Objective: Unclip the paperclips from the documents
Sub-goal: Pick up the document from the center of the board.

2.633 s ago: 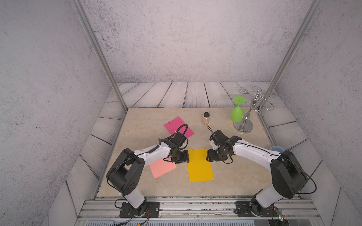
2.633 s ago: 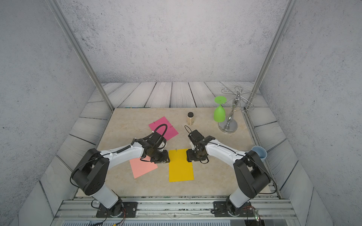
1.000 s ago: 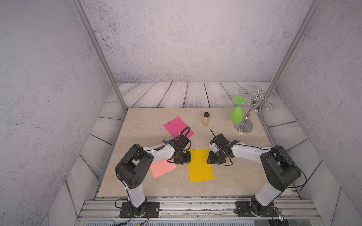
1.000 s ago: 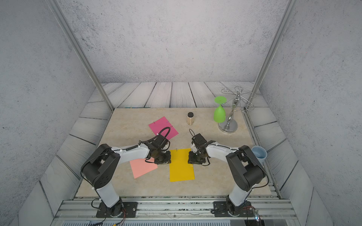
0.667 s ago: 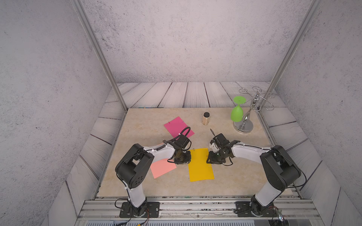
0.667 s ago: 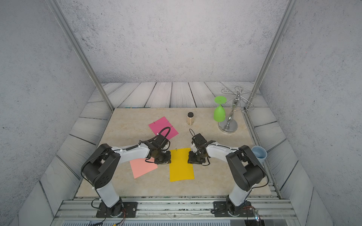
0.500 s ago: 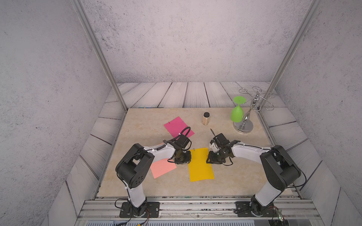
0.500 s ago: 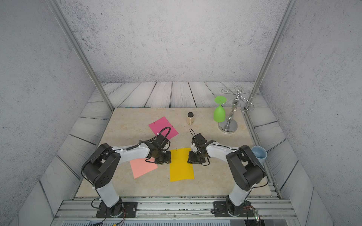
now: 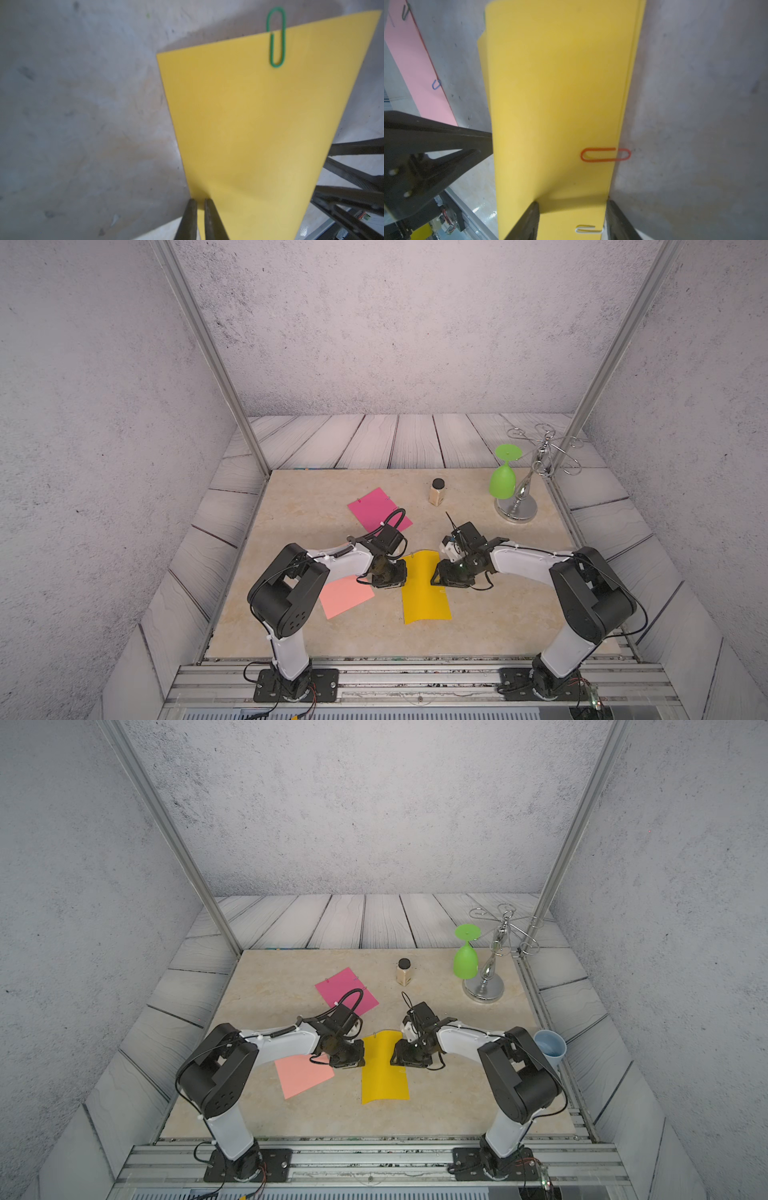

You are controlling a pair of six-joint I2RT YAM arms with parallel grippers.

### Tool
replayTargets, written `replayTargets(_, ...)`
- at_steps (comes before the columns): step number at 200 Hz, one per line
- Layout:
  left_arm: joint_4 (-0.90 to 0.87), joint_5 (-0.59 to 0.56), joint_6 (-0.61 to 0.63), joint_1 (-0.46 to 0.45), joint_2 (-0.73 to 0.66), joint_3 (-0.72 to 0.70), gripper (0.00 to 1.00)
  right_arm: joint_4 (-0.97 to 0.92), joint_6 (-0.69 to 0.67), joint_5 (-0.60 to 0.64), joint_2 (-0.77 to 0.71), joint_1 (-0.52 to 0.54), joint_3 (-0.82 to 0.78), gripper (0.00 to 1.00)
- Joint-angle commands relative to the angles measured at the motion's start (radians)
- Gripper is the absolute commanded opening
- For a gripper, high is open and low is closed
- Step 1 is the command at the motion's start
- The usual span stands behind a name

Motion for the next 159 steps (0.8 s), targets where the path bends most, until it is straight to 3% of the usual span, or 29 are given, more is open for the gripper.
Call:
replayTargets(1,-0.038,-0.017,0.005,-0.003,0.043,-0.002,0.14,-0.031,0.01,0.009,0.044,0.003,-0.014,0.62)
replayTargets(120,-0.064,-0.017,0.017,-0.018,0.087,0.045,0.11,0.034,0.044,-0.07,0.016,0.004,-0.008,0.8)
replayTargets(159,-0.113,-0.062,0.024,-0.018,0.038,0.037,0.1,-0.016,0.029,-0.016,-0.02,-0.001,-0.009,0.81)
